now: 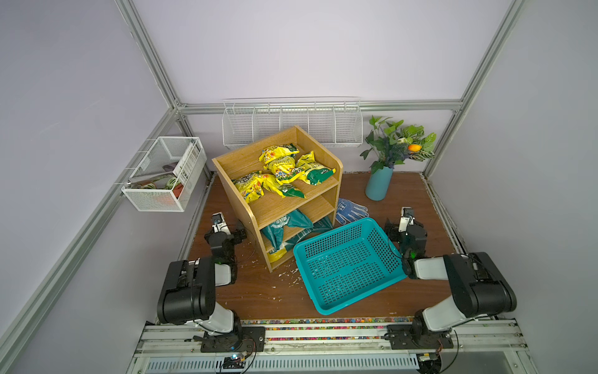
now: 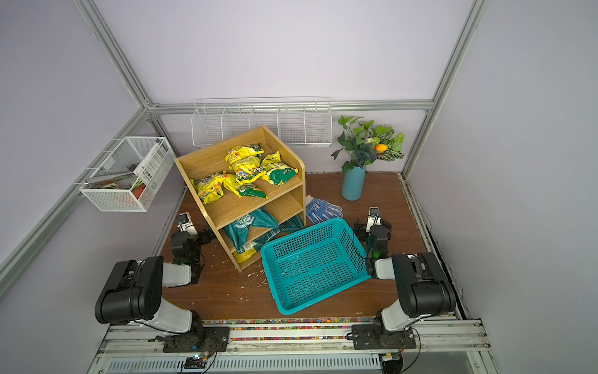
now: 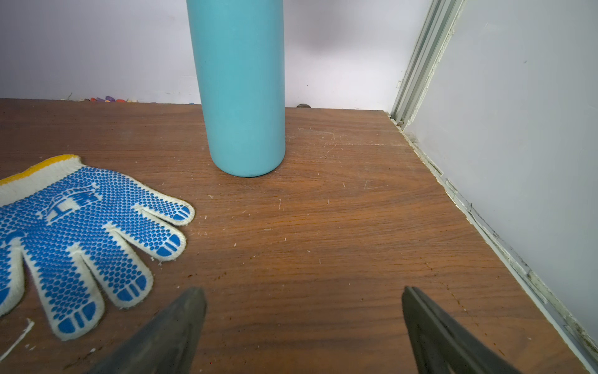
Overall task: Take down the fertilizer bag from the shelf
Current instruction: Adjust the fertilizer bag on the shelf.
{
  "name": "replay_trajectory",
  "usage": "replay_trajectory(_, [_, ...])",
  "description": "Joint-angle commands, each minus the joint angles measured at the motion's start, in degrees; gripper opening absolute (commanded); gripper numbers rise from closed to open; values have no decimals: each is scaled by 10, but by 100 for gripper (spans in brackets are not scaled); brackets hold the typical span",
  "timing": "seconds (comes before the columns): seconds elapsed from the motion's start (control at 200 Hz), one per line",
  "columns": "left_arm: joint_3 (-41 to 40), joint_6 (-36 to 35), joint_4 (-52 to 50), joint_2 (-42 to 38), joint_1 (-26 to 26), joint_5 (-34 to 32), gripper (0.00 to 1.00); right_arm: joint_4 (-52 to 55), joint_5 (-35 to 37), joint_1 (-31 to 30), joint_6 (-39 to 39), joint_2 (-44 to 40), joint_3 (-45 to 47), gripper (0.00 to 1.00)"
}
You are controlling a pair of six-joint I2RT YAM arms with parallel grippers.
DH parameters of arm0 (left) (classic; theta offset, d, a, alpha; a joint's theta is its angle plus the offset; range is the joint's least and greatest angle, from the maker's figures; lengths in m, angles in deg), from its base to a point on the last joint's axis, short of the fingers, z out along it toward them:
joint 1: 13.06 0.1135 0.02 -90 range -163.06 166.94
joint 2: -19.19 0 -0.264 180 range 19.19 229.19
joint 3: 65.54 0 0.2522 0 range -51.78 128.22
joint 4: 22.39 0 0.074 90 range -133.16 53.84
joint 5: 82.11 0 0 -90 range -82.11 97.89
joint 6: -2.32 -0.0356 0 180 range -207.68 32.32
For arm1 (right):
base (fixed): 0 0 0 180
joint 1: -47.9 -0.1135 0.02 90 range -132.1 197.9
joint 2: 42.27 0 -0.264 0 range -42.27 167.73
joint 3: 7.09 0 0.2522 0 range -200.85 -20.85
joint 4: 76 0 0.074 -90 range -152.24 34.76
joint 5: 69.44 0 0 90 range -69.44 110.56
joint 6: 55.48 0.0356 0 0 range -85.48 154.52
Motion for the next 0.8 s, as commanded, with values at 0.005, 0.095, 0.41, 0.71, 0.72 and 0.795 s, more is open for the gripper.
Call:
replay_trajectory(0.005, [17,-13,3,4,-27,81,100,1,-6,0,-6,6,2,99])
replay_trajectory(0.095, [21,-14,-10,0,-27,81,100,1,-6,0,-6,6,2,99])
replay_trajectory(0.41, [53,24,-123,-64,-27,-12,100,11,-21,12,2,-36,15,99])
replay_trajectory(0.71, [139,52,-403,-214,-28,-69,100,366,20,10,56,-190,-129,99])
replay_trajectory(0.72, [143,52,-412,-217,-28,-70,100,382,21,9,59,-191,-141,99])
replay_trajectory(0.795, [165,66,-474,-243,-27,-83,100,507,22,8,85,-200,-225,99])
